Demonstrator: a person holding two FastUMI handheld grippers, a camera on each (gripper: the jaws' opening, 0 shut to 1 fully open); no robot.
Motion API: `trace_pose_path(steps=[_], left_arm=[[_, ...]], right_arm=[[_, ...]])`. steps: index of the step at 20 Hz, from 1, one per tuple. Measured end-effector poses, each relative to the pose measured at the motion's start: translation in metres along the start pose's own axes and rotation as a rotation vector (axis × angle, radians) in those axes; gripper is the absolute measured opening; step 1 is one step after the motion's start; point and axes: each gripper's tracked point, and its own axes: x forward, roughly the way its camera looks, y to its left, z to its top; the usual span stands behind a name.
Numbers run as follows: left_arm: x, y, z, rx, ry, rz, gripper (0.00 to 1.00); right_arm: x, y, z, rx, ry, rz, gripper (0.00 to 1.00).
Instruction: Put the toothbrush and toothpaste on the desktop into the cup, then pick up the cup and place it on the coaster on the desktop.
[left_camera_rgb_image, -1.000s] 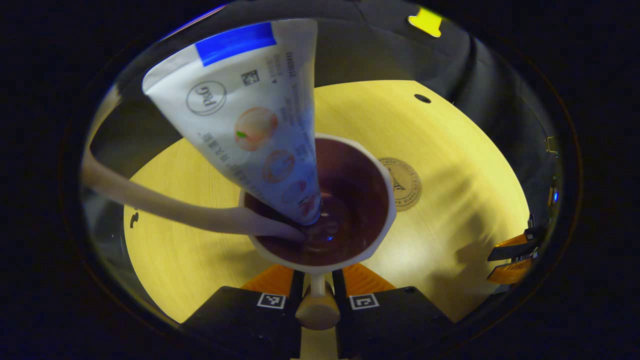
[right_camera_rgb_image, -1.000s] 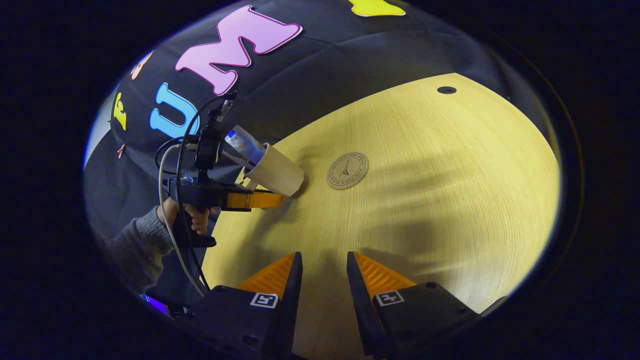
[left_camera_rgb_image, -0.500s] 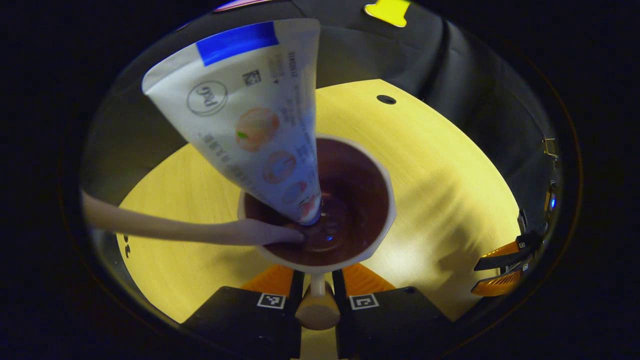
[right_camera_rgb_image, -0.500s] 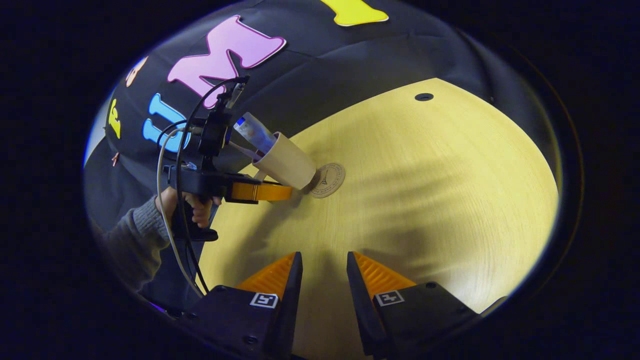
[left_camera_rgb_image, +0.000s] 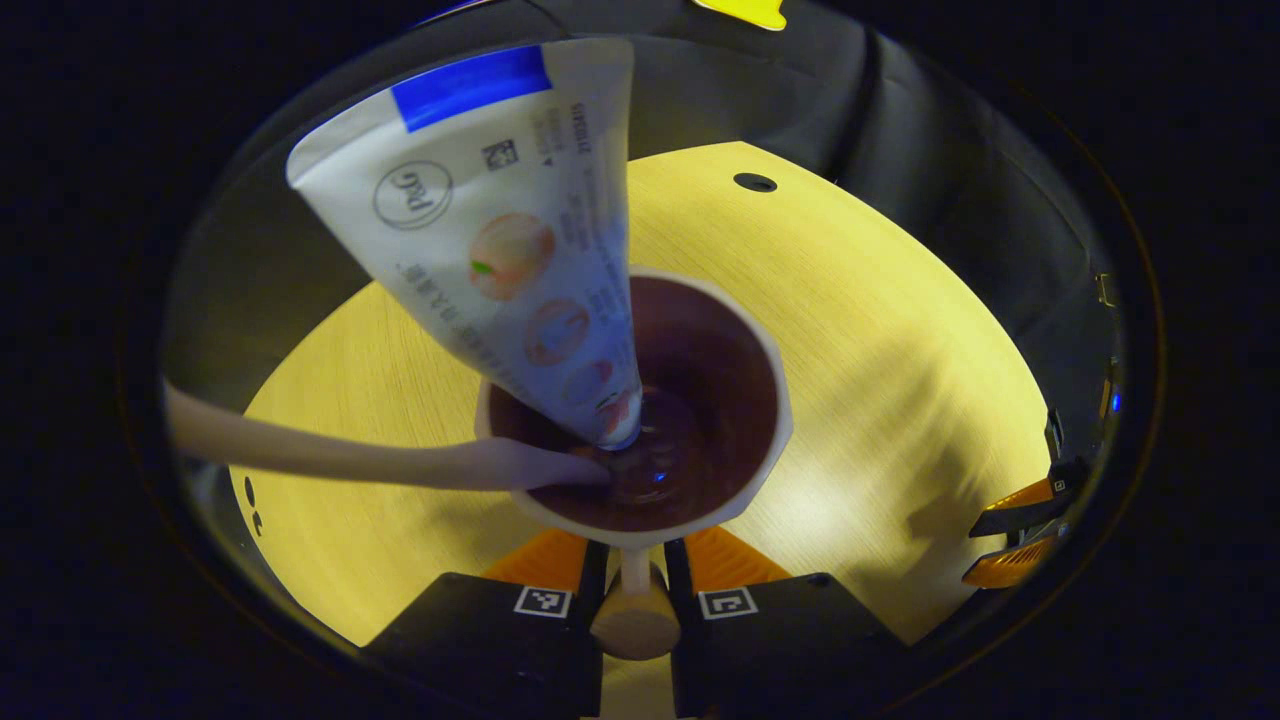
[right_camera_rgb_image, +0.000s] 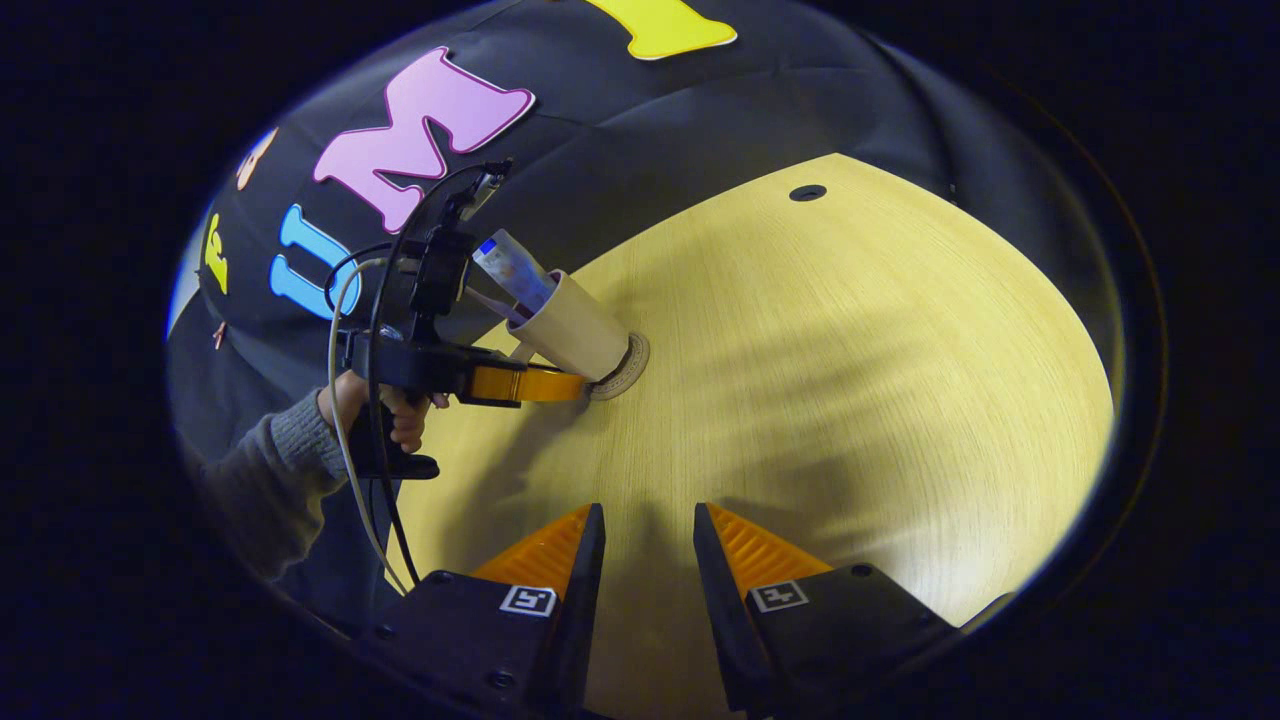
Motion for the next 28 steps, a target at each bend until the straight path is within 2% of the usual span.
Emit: trace_pose_path(steps=[2, 3, 4, 9, 10, 11, 12, 13, 14, 20, 21, 22, 23, 24, 26, 28], left_arm=[[0.001, 0.001, 0.000, 0.003, 0.002, 0.001, 0.32], [0.003, 0.001, -0.001, 0.004, 0.005, 0.006, 0.36], [0.005, 0.001, -0.002, 0.004, 0.013, 0.009, 0.32], [0.010, 0.000, -0.006, 0.000, 0.035, -0.004, 0.32], [0.010, -0.001, -0.007, 0.002, 0.040, -0.006, 0.28], [0.010, -0.002, -0.008, -0.001, 0.042, -0.009, 0.36], [0.011, -0.002, -0.007, -0.004, 0.040, -0.011, 0.33], [0.011, -0.002, -0.006, -0.005, 0.037, -0.010, 0.37], [0.011, -0.002, -0.006, -0.006, 0.036, -0.007, 0.34], [0.011, 0.000, -0.005, -0.013, 0.021, 0.010, 0.37], [0.011, 0.000, -0.005, -0.013, 0.016, 0.010, 0.45], [0.010, 0.000, -0.004, -0.012, 0.010, 0.008, 0.41], [0.008, 0.001, -0.001, -0.010, -0.003, 0.009, 0.50], [0.007, 0.001, 0.000, -0.009, -0.009, 0.009, 0.53], [0.006, 0.001, -0.001, -0.019, -0.017, 0.017, 0.53], [0.001, 0.002, 0.002, -0.027, -0.034, 0.023, 0.58]], right_arm=[[0.001, -0.001, 0.001, 0.004, -0.002, -0.003, 0.55], [0.002, -0.002, 0.002, 0.006, -0.002, -0.005, 0.55], [0.002, -0.004, 0.001, 0.009, -0.003, -0.007, 0.55], [0.003, -0.008, 0.002, 0.020, -0.003, -0.014, 0.55], [0.003, -0.007, 0.002, 0.018, -0.001, -0.014, 0.55], [0.003, -0.007, 0.002, 0.017, 0.000, -0.014, 0.55], [0.003, -0.005, 0.001, 0.016, 0.000, -0.012, 0.55], [0.003, -0.005, 0.001, 0.015, 0.000, -0.012, 0.55], [0.003, -0.004, 0.000, 0.014, 0.000, -0.011, 0.55], [0.000, -0.002, 0.001, 0.016, -0.007, -0.013, 0.55], [0.001, -0.001, 0.002, 0.016, -0.008, -0.014, 0.55], [-0.001, -0.001, 0.002, 0.017, -0.008, -0.015, 0.55], [-0.001, 0.000, 0.002, 0.019, -0.010, -0.015, 0.55], [-0.002, 0.000, 0.002, 0.020, -0.010, -0.016, 0.55], [-0.005, 0.001, 0.003, 0.020, -0.012, -0.021, 0.55], [-0.008, 0.003, 0.008, 0.022, -0.018, -0.024, 0.55]])
